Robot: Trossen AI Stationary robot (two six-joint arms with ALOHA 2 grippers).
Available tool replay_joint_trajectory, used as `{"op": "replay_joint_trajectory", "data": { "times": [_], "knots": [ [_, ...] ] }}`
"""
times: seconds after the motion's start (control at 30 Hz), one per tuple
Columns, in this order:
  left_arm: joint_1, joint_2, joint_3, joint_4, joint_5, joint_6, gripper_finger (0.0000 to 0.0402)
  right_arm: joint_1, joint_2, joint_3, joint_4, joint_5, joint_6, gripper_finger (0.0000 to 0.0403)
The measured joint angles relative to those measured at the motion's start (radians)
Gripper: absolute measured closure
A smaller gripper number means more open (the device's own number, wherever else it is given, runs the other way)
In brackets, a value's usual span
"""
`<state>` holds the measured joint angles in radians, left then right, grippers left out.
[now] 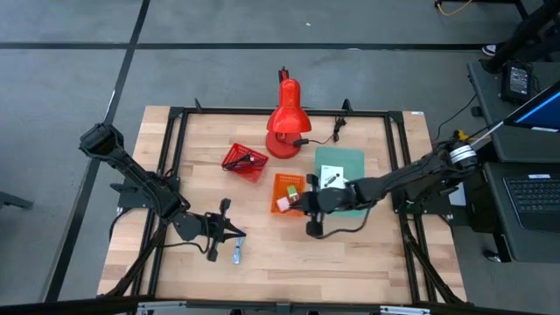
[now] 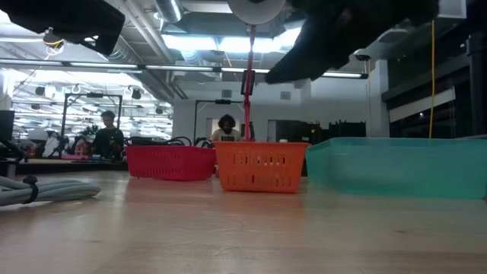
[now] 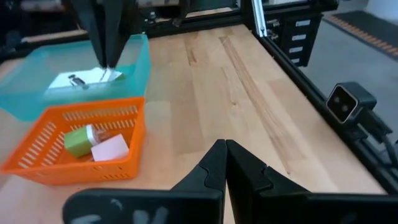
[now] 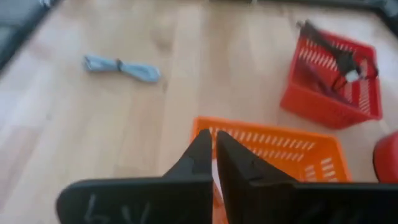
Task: Pick and place items into bin
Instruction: Put the blue USB cable into the red bin
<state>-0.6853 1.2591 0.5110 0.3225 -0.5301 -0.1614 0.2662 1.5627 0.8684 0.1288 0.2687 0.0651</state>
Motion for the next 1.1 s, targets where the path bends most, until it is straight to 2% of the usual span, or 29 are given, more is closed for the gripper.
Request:
{"op": "replay_joint_trajectory", "data": {
  "times": [0.2, 0.33, 0.5, 0.83, 0.97, 1.1],
  "knots": [
    [0.0, 0.0, 0.028, -0.036, 0.0, -0.085, 0.04, 0.005, -0.077, -0.191, 0.281, 0.003, -0.023, 0.0386],
    [0.006, 0.0, 0.113, -0.164, 0.005, -0.18, 0.0399, 0.006, -0.076, -0.278, 0.41, 0.002, -0.025, 0.0394],
    [0.007, 0.049, 0.271, -0.417, 0.001, -0.313, 0.04, 0.006, -0.076, -0.333, 0.47, 0.001, -0.026, 0.0401],
    [0.006, 0.321, 0.672, -0.876, 0.09, -0.569, 0.0399, 0.066, -0.076, -0.335, 0.483, 0.0, -0.018, 0.0396],
    [0.006, 0.392, 0.756, -0.992, 0.132, -0.721, 0.0399, 0.112, -0.076, -0.335, 0.483, -0.001, -0.018, 0.0396],
    [0.01, 0.427, 0.782, -1.079, 0.143, -0.89, 0.0398, 0.143, -0.076, -0.335, 0.483, 0.0, -0.018, 0.0396]
  ]
}}
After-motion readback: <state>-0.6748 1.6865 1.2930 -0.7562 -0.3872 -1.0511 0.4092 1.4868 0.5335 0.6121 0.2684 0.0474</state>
